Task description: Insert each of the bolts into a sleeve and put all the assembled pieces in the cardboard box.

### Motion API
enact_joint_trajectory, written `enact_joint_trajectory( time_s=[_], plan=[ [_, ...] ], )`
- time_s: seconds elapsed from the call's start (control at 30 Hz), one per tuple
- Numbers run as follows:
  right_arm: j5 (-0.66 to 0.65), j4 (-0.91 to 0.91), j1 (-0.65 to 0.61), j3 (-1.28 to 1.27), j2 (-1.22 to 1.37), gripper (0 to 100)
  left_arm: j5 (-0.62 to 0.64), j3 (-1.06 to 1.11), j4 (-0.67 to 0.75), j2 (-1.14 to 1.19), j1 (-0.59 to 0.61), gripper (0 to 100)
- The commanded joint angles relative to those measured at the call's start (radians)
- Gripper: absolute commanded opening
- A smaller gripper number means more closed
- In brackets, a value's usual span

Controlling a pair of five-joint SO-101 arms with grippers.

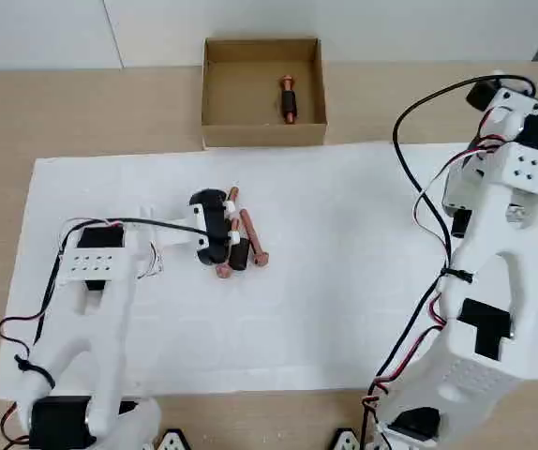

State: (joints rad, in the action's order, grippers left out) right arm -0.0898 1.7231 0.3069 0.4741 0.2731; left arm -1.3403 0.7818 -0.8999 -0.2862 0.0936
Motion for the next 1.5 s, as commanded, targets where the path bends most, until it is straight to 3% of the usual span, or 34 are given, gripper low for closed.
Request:
enact_joint_trajectory(
  time_s=[0.0,0.23,0.43,0.67,0.8,0.93,1.07,1.13,1.23,1.47],
  plan=[
    [0.021,0.016,-0.005,0.008,-0.073,0.4,-0.293,0.024,0.068,-0.041,0.005,1],
    [0.023,0.016,-0.018,0.008,-0.073,0.4,-0.083,0.016,0.066,-0.049,-0.002,1],
    [0.023,0.016,-0.033,0.008,-0.085,0.4,-0.064,0.022,0.029,-0.044,0.003,7],
    [0.023,0.01,-0.036,-0.052,-0.206,0.4,-0.064,0.022,0.0,-0.049,0.003,7],
    [0.023,0.008,-0.036,-0.092,-0.232,0.4,0.038,-0.025,0.0,-0.051,0.005,7],
    [0.023,0.008,-0.036,-0.095,-0.237,0.4,0.333,-0.156,0.003,-0.051,0.003,7],
    [0.023,0.008,-0.036,-0.095,-0.237,0.4,0.786,-0.329,-0.018,-0.052,0.005,7],
    [0.025,0.008,-0.036,-0.095,-0.237,0.4,1.028,-0.43,-0.103,-0.052,0.002,7],
    [0.025,0.007,-0.036,-0.095,-0.237,0.4,1.295,-0.544,-0.218,-0.051,-0.011,7],
    [0.028,0.007,-0.038,-0.095,-0.237,0.4,1.611,-0.556,-0.233,-0.052,0.02,7]
  ],
)
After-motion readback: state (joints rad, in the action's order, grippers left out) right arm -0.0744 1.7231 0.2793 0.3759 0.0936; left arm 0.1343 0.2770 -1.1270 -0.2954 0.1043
